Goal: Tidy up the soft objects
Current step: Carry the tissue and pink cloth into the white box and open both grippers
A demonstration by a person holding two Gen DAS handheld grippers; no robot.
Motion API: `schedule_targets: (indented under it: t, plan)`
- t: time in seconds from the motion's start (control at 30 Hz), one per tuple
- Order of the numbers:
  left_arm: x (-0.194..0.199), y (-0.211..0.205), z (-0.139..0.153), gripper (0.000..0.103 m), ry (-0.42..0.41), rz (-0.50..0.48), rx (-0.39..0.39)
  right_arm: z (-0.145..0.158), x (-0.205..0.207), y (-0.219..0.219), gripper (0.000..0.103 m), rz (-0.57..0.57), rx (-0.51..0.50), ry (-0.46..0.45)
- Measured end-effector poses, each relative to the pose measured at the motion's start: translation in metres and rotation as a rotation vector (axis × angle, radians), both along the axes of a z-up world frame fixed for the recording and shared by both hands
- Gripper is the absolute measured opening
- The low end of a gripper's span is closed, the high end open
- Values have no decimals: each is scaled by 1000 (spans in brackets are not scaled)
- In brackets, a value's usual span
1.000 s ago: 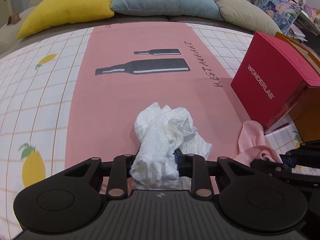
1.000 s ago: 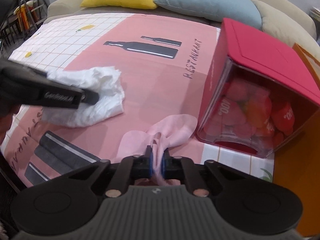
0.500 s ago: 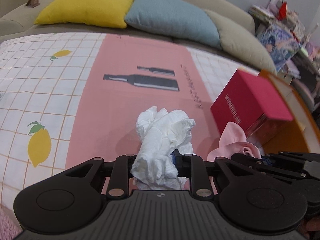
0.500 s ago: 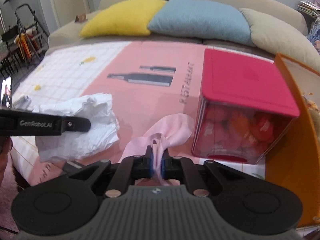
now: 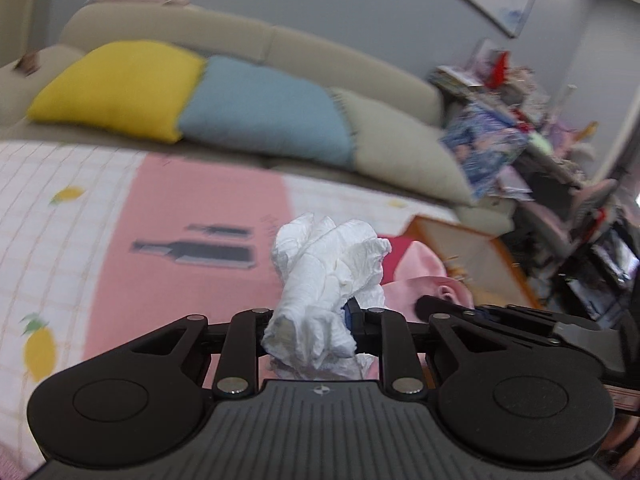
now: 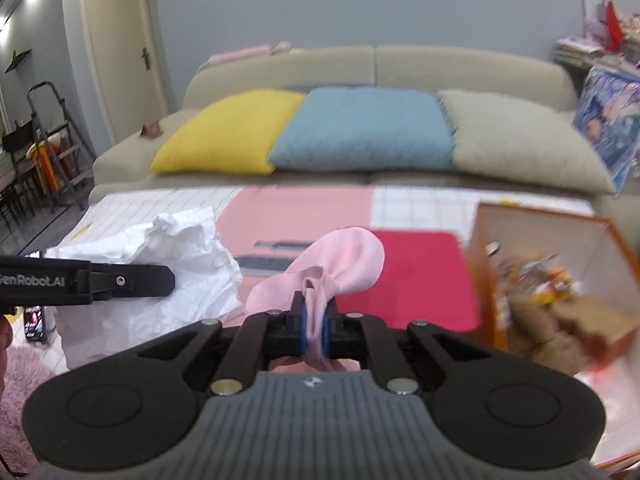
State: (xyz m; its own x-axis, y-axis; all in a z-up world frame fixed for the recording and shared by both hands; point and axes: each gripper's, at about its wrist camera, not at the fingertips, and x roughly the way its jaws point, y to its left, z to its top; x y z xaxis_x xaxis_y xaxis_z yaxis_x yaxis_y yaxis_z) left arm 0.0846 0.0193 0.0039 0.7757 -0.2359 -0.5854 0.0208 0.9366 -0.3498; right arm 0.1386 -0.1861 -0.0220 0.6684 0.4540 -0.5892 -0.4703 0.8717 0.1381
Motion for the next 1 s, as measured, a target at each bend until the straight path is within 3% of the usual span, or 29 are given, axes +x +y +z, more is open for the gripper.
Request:
schedule_targets:
  t: [0.17,0.33,0.5,0.8,1.0]
  plan:
    - [20,-46,22,25,-75,-124,-16,20,8,-42,5,-60,-28,-48]
    - [41,-98,31,25,-99,-250,-4,29,17,-84,5,-130,-109,-74]
    - [57,-143,28,25,-114,-334,47,26,27,-119,5,-186,-215,-33]
    - [85,-198,-6,25,-28,-457,185,-1,50,-156,5,-182,-388,116]
    - [98,-220,-35,25,83,-504,280,-26,66,-164,5,-176,-416,231]
